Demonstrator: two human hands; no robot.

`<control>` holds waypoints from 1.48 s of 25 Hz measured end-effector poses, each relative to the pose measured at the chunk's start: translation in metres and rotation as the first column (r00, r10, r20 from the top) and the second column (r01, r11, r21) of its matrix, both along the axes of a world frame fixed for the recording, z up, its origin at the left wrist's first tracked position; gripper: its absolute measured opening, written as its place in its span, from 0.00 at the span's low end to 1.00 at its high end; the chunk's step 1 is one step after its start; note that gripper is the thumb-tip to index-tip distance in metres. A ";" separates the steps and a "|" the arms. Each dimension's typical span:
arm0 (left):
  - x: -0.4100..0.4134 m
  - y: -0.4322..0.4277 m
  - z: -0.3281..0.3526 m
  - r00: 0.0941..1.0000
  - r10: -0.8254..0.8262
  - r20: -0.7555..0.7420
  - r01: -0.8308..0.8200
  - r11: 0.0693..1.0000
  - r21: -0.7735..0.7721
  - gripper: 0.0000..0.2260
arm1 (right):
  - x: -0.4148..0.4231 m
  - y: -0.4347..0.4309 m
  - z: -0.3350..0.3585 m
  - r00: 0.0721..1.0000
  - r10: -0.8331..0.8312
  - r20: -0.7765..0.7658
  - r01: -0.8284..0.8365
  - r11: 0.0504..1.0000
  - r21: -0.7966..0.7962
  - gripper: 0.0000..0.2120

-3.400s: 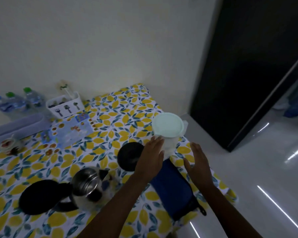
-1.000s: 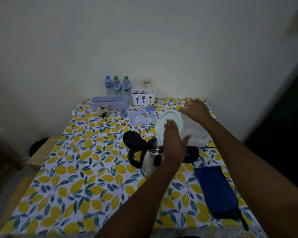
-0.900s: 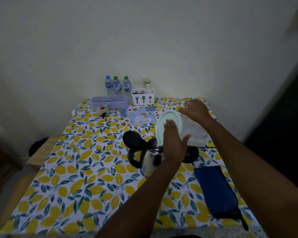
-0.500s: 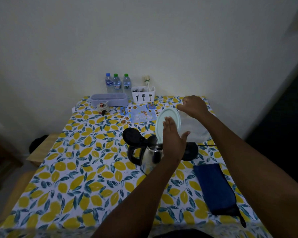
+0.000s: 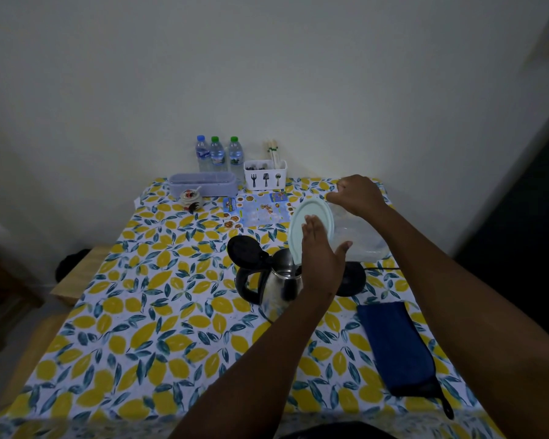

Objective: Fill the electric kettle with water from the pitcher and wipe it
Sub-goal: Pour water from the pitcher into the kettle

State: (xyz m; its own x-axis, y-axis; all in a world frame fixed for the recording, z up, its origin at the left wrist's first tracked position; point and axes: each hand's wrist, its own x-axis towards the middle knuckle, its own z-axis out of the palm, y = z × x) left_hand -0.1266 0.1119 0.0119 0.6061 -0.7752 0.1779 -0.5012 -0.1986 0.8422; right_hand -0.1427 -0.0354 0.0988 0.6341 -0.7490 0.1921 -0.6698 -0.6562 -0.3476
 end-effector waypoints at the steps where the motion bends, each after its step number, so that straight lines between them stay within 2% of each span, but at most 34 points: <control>1: 0.000 0.000 0.000 1.000 0.001 -0.002 -0.001 1.000 -0.002 0.39 | 0.000 0.000 0.001 1.000 0.003 -0.003 -0.003 1.000 -0.002 0.19; 21: 0.002 0.003 0.006 1.000 0.018 -0.012 -0.018 1.000 -0.024 0.39 | 0.007 0.002 0.010 0.997 0.024 -0.071 -0.028 0.997 -0.065 0.20; 25: 0.000 0.005 0.008 1.000 0.028 -0.008 -0.029 0.999 -0.044 0.47 | 0.006 0.003 0.010 0.998 0.025 -0.064 -0.029 0.997 -0.072 0.20; 29: 0.004 0.003 0.002 1.000 0.007 0.003 -0.007 1.000 -0.028 0.40 | 0.005 0.004 0.009 0.998 0.008 -0.059 -0.011 0.999 -0.052 0.20; 34: 0.006 0.003 0.003 0.998 -0.028 0.049 0.028 1.000 -0.005 0.44 | -0.004 -0.001 0.000 1.000 -0.024 0.018 0.024 1.000 -0.005 0.20; 37: 0.009 -0.002 -0.002 0.992 -0.075 0.100 0.073 0.997 0.029 0.40 | -0.014 -0.007 -0.010 0.997 -0.051 0.066 0.049 0.998 0.034 0.21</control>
